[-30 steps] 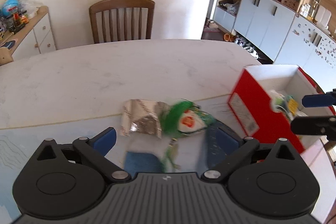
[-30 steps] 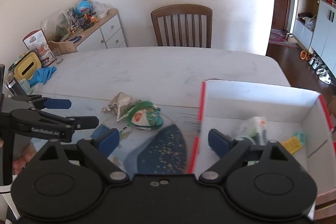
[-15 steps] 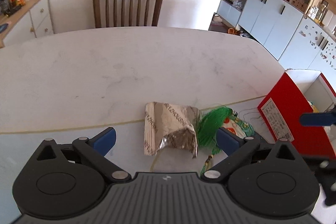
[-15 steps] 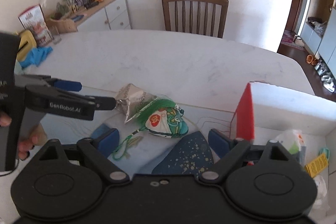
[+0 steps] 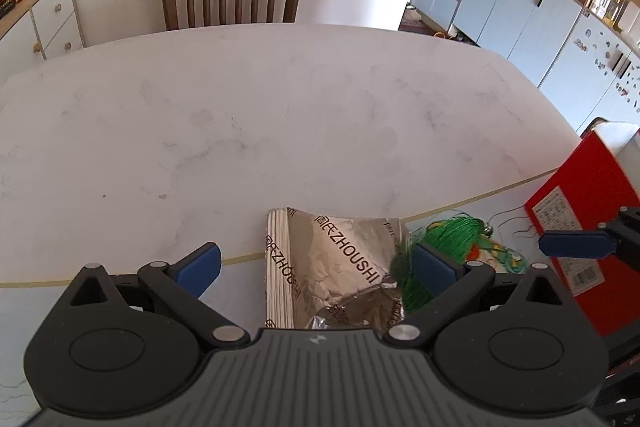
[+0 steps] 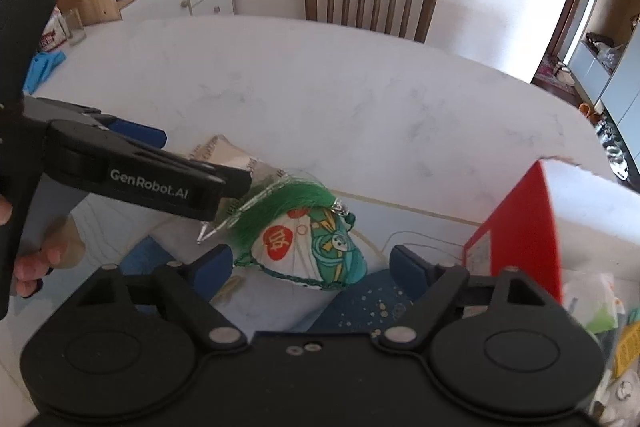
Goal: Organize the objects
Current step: 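Grasp the silver foil bag with the left tool while the right tool grasps the green-tasseled pouch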
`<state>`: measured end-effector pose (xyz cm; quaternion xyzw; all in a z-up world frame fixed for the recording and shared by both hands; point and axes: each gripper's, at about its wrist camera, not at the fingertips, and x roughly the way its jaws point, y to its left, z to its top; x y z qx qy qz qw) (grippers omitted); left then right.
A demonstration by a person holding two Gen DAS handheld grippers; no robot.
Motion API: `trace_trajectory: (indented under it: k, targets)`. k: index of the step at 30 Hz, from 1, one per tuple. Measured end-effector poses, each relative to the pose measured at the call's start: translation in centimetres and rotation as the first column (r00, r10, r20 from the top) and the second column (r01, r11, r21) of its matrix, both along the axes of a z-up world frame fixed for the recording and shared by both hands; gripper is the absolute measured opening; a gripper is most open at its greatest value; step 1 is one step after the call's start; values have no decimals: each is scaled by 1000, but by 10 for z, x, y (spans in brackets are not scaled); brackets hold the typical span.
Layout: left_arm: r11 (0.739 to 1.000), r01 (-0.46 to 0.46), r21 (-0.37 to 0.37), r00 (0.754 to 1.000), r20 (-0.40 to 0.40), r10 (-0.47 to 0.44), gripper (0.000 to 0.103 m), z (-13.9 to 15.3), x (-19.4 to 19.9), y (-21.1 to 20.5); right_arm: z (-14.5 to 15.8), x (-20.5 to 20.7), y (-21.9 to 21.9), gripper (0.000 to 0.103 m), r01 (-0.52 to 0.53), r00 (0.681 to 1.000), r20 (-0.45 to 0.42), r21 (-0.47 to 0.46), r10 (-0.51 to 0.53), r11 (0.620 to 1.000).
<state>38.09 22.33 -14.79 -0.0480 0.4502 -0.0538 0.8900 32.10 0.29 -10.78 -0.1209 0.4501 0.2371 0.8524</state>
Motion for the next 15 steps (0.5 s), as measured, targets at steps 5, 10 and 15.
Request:
trace_trajectory:
  k: [5, 10, 15]
  targets:
    - [1000, 16, -5, 1000, 7, -16, 102, -10, 0, -6, -9, 5, 1, 83, 1, 1000, -3, -5, -1, 1000]
    - [999, 37, 19, 999, 33, -37, 100, -15, -1, -12, -16, 9, 3, 83, 0, 1000, -8, -8, 0, 1000]
    - [999, 42, 21, 998, 40, -43, 83, -19, -1, -15, -21, 12, 6, 77, -13, 1000, -10, -2, 13, 1000]
